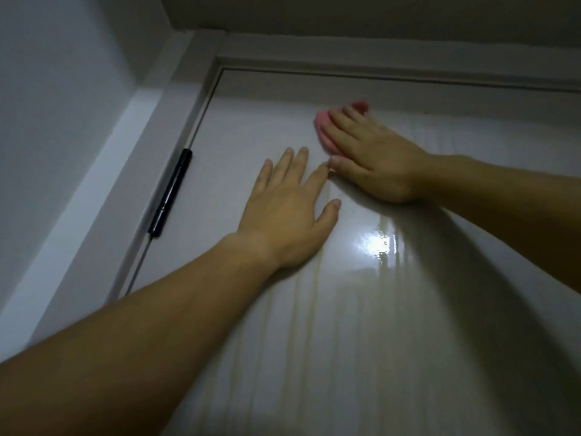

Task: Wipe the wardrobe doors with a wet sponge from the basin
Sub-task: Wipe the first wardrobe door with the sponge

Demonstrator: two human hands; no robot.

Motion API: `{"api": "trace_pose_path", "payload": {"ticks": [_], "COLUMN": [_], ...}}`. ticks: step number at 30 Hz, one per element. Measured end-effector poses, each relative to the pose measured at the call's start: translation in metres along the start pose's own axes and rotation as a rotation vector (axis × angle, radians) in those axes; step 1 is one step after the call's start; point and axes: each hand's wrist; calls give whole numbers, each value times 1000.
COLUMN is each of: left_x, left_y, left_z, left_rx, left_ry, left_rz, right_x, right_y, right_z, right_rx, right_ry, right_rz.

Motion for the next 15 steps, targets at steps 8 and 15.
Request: {"api": "trace_pose_path", "payload": {"ticks": [8, 15], "left_x": [-9, -15], "left_y": [0, -1], "left_z": [-1, 6], "left_rx": [-11, 23], "left_ry": [-36, -42], "left_rz": [42, 76], "right_x": [-33, -71], "right_y": [0, 9], "right_z": [15, 25], "right_rx": [-82, -91], "right_ry": [-49, -27], "right_rz": [-243, -201]}}
Point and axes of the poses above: each hand's wrist, its own y-axis away from the middle knuckle, its own z-axis out of the back of the hand, x = y × z, and after that the axes turned 13 degrees about -y, right-handed
